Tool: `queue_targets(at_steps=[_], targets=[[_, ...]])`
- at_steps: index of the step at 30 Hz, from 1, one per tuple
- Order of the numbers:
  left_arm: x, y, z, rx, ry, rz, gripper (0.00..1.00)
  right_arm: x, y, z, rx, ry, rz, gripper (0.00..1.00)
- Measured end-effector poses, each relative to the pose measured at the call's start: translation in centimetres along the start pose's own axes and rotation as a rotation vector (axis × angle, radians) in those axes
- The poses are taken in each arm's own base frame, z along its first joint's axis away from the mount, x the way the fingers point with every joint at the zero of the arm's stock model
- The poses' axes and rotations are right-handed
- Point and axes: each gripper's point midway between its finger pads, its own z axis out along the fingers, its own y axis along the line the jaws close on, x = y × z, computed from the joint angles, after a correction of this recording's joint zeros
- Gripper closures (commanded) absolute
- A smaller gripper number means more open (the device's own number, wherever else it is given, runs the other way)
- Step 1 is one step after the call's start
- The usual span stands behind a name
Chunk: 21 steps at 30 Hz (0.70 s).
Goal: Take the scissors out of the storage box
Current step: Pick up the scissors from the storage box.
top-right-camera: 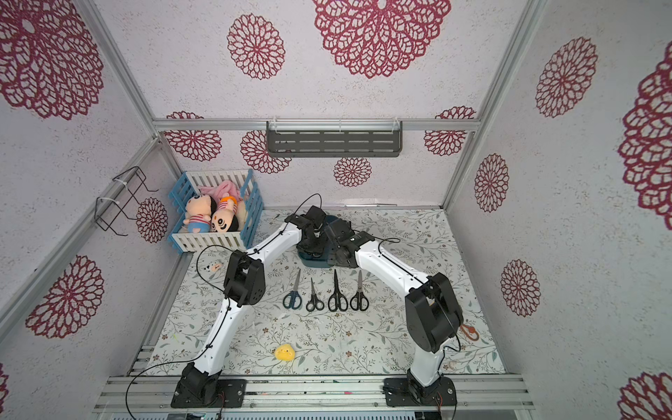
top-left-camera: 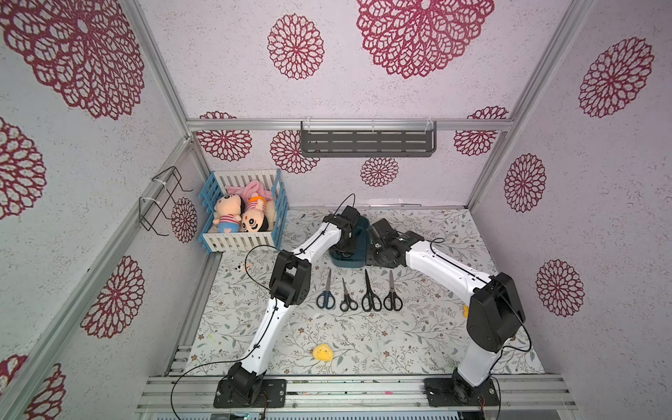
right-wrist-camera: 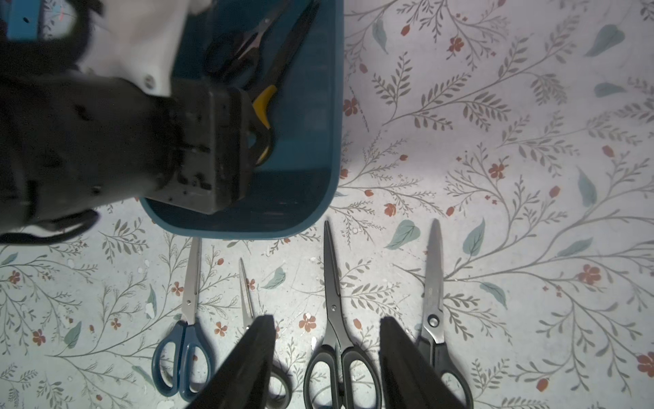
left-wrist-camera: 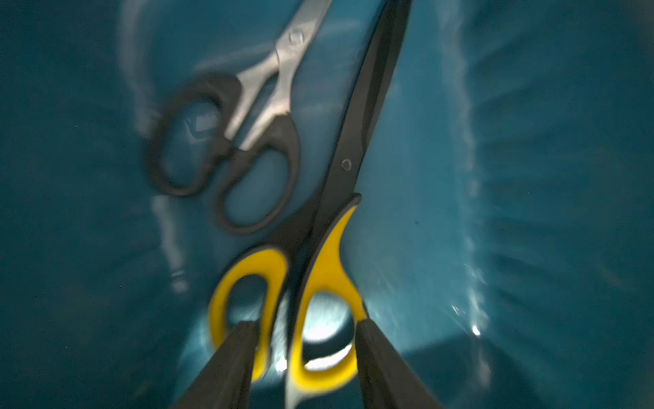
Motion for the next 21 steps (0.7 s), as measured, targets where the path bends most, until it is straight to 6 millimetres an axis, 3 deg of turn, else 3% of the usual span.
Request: queue_targets(at_steps=[5,15,21], targets=[[-0.2,-0.2,0.2,0.006,-0.006,0.021,0.57,-0.4,0.2,-0.1,0.001,-0.001,-0.008,0.47],[-0.2,-1.2,0.7,0.062,-0.001,0.006,0.86,-0.1,0.0,0.5,0.023,0.022,-0.027,0.47],[-0.4,-1.7,0.4,0.094,0.0,-0.037,0.9,-0.1,0.0,0.5,0.024,0.02,-0.027,0.47]])
